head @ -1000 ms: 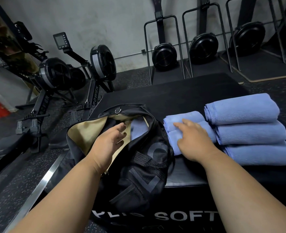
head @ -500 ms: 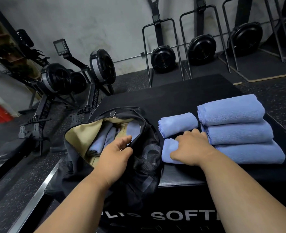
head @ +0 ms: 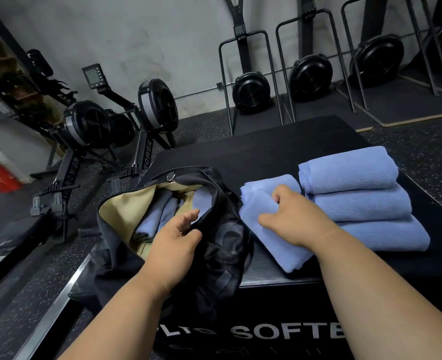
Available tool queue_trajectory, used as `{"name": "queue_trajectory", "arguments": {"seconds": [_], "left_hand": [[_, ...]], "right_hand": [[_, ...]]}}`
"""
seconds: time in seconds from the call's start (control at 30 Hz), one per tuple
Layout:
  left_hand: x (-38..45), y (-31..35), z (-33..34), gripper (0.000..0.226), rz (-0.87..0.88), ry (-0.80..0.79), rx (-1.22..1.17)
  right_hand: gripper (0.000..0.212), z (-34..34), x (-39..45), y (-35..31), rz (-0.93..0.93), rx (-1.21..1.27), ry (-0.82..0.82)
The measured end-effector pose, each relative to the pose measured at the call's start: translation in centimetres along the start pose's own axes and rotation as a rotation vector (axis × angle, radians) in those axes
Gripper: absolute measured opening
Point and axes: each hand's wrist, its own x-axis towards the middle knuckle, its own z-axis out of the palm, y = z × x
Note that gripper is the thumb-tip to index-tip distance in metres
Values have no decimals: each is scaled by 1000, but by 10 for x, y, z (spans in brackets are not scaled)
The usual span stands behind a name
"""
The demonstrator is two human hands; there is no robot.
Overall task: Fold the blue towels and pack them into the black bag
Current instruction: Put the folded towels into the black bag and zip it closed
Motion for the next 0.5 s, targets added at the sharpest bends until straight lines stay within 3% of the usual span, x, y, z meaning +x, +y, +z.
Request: {"name": "queue_trajectory", "arguments": {"seconds": [0.2,0.33,0.5], "left_hand": [[-14,10,-6,28,3,-4,-253],[-27,16,-8,41,-97,-275,-554],[-39,9,-22,38,-113,-324,-582]], "right_hand": [[31,0,-10,-33,-63,604,131],[42,32,-16,-62,-61,808,137],[43,63,-18,-91,-60,865,134]]}}
